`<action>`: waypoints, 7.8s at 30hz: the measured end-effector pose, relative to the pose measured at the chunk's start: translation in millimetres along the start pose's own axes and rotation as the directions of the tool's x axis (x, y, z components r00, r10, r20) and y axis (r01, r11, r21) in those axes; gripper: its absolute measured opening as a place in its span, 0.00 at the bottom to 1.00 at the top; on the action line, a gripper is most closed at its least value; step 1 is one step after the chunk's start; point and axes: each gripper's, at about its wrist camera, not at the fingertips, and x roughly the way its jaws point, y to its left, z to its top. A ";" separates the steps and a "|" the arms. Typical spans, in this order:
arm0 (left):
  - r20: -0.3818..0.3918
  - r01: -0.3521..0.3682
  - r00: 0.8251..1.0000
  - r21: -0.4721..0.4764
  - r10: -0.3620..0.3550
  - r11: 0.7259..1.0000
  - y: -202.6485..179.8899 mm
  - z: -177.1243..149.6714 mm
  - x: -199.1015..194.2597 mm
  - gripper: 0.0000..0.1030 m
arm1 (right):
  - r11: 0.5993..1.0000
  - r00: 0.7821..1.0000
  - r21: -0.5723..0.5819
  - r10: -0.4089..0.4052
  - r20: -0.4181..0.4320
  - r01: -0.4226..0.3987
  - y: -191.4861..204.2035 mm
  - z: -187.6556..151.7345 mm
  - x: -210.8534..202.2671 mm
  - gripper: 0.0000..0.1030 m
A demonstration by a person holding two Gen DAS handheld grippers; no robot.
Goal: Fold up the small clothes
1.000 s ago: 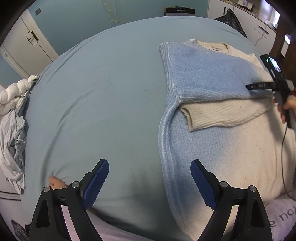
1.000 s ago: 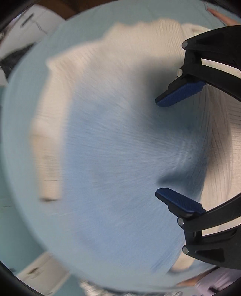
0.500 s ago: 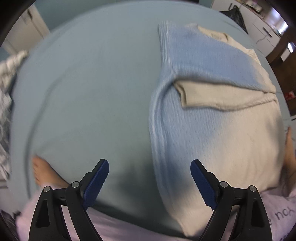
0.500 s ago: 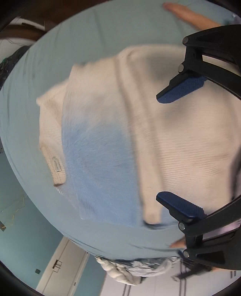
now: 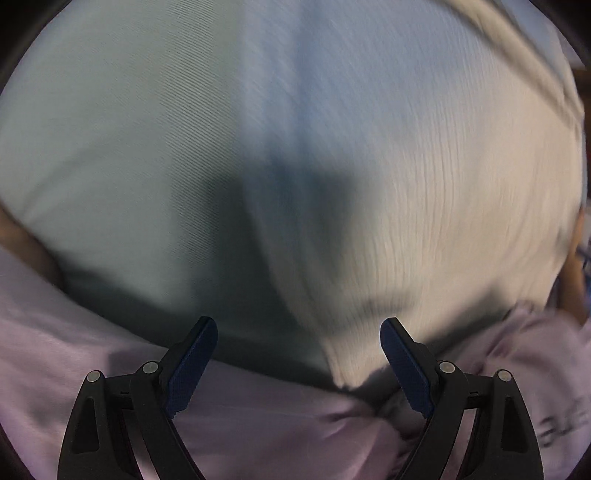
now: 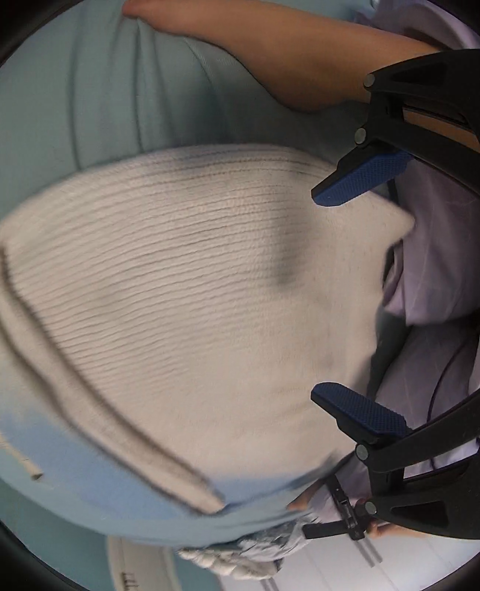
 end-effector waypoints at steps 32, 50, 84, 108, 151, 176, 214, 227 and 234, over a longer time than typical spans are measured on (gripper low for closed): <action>0.172 0.228 0.957 0.062 -0.235 0.972 -35.0 -2.8 -59.3 0.09 | 0.951 0.922 -0.179 -0.293 -0.255 0.253 -28.2 -25.0 95.9 0.52; 0.697 0.472 0.528 0.235 -0.486 0.849 -4.4 -70.0 -273.7 0.06 | 0.799 0.640 -0.364 0.601 0.479 -0.478 -14.4 -92.5 -166.4 0.06; 0.623 0.781 0.510 -0.046 -0.593 0.623 43.3 132.3 -287.5 0.09 | 0.715 0.571 -0.084 0.617 0.542 -0.694 -43.1 -28.0 -163.5 0.06; 0.613 0.124 0.784 0.003 -0.100 0.992 -35.9 226.8 -178.6 1.00 | 1.000 0.926 -0.023 0.001 0.377 0.008 -24.0 177.0 -68.1 0.74; 0.776 0.203 0.491 0.341 -0.397 0.918 -89.5 236.1 -238.9 0.09 | 0.969 0.724 -0.169 -0.014 0.690 0.179 -62.4 68.6 -127.1 0.06; 0.814 0.164 0.548 0.122 -0.193 0.979 -53.0 200.1 -250.5 1.00 | 0.992 0.790 0.115 -0.023 0.612 -0.060 -59.6 37.4 -149.8 0.56; 0.666 -0.104 0.743 0.220 -0.071 0.970 -55.1 92.8 -77.0 1.00 | 0.962 0.754 -0.097 -0.135 0.643 0.255 -22.9 -34.4 -108.1 0.86; 0.671 -0.088 0.737 0.219 -0.084 0.972 -55.5 93.7 -75.2 1.00 | 0.989 0.837 0.025 -0.136 0.530 0.145 -66.7 -65.3 -98.9 0.99; 0.660 -0.104 0.749 0.205 -0.059 0.973 -54.9 91.6 -78.6 1.00 | 0.963 0.916 -0.085 -0.214 0.340 0.257 -73.8 -72.8 -35.2 0.99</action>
